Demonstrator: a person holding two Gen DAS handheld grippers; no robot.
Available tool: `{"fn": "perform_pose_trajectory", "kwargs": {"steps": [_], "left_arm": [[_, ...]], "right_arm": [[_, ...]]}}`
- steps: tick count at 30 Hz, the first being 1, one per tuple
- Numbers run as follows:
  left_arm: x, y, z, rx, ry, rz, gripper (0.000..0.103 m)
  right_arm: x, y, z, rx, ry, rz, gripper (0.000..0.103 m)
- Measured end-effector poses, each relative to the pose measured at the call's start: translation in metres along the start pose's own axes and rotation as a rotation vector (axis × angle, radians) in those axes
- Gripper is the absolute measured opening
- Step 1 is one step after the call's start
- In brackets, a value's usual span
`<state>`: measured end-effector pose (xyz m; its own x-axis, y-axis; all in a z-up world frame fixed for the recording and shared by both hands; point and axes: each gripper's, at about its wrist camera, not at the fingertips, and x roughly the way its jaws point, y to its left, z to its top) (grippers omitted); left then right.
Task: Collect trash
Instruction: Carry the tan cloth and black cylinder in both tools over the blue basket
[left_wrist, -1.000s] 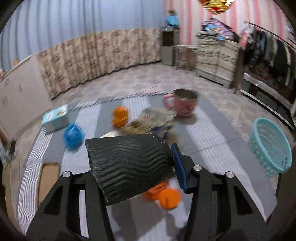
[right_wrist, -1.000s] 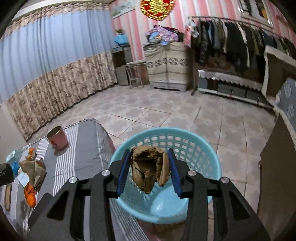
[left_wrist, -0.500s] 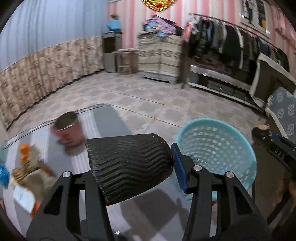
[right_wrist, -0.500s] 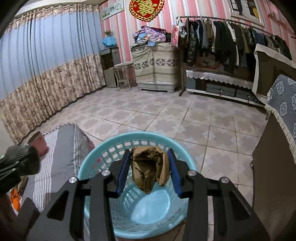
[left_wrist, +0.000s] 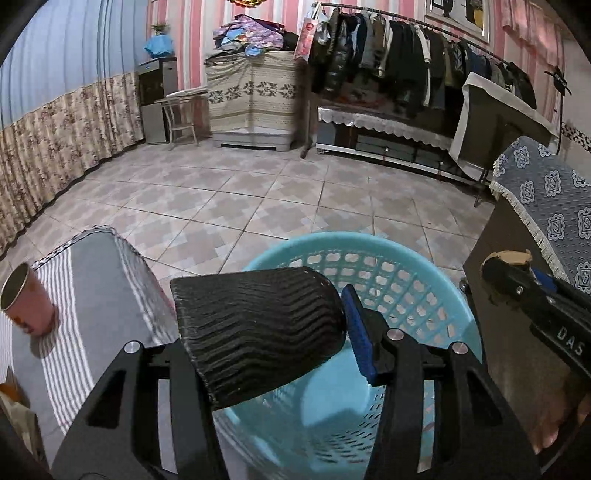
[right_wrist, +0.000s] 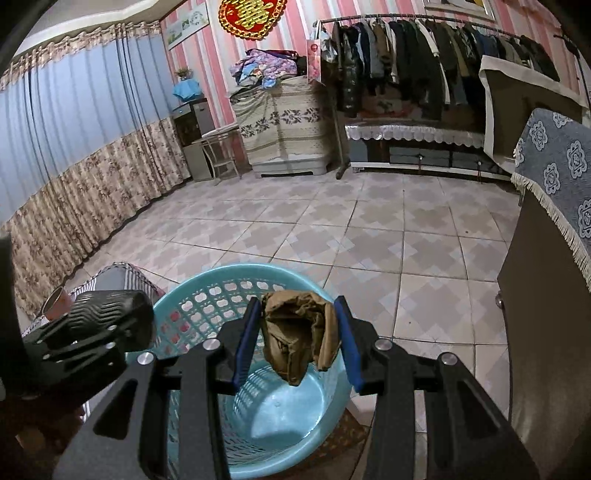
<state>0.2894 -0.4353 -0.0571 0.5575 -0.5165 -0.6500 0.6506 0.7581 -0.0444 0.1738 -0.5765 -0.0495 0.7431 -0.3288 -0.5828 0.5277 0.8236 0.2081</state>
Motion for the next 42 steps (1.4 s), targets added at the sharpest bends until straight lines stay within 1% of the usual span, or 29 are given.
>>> {"fn": "perform_pose_trajectory", "kwargs": {"steps": [1, 3, 5, 9, 11, 16, 17, 19, 22, 23, 25, 30, 35, 42], "left_arm": [[0.001, 0.000, 0.000, 0.001, 0.004, -0.005, 0.057], [0.002, 0.000, 0.002, -0.004, 0.014, -0.003, 0.072], [0.000, 0.003, 0.003, -0.009, 0.009, 0.003, 0.079], [-0.006, 0.010, 0.005, -0.020, -0.002, 0.016, 0.082], [-0.008, 0.017, 0.006, -0.040, 0.002, 0.001, 0.084], [-0.004, 0.017, 0.004, -0.016, 0.026, -0.016, 0.084], [-0.001, 0.015, 0.003, -0.009, 0.045, -0.037, 0.085], [0.003, 0.011, 0.002, 0.003, 0.064, -0.041, 0.085], [0.006, 0.003, 0.003, 0.038, 0.064, -0.015, 0.093], [0.009, 0.001, 0.002, 0.049, 0.078, -0.012, 0.096], [0.013, -0.001, 0.000, 0.065, 0.113, -0.028, 0.096], [0.018, -0.006, -0.006, 0.113, 0.180, -0.042, 0.097], [0.014, -0.013, -0.008, 0.154, 0.184, -0.021, 0.097], [0.010, -0.009, -0.007, 0.169, 0.232, -0.060, 0.097]], "right_arm": [[0.001, 0.000, 0.000, 0.001, 0.002, 0.002, 0.041], [0.003, 0.002, -0.001, -0.002, 0.006, 0.004, 0.041], [0.005, 0.001, 0.001, -0.003, 0.008, 0.006, 0.041], [0.006, 0.007, -0.001, -0.011, 0.014, 0.007, 0.041], [0.006, 0.009, -0.002, -0.015, 0.016, 0.007, 0.041], [0.007, 0.010, -0.003, -0.024, 0.017, 0.001, 0.041], [0.006, 0.010, -0.003, -0.021, 0.016, 0.000, 0.041], [0.007, 0.009, -0.003, -0.012, 0.016, -0.004, 0.041], [0.008, 0.005, -0.004, 0.003, 0.017, -0.010, 0.041], [0.008, 0.004, -0.005, 0.009, 0.019, -0.012, 0.041], [0.009, 0.001, -0.005, 0.019, 0.022, -0.013, 0.041], [0.009, -0.001, -0.005, 0.021, 0.020, -0.013, 0.041], [0.009, -0.003, -0.004, 0.024, 0.020, -0.011, 0.041], [0.007, -0.001, 0.000, 0.026, 0.022, -0.010, 0.041]]}}
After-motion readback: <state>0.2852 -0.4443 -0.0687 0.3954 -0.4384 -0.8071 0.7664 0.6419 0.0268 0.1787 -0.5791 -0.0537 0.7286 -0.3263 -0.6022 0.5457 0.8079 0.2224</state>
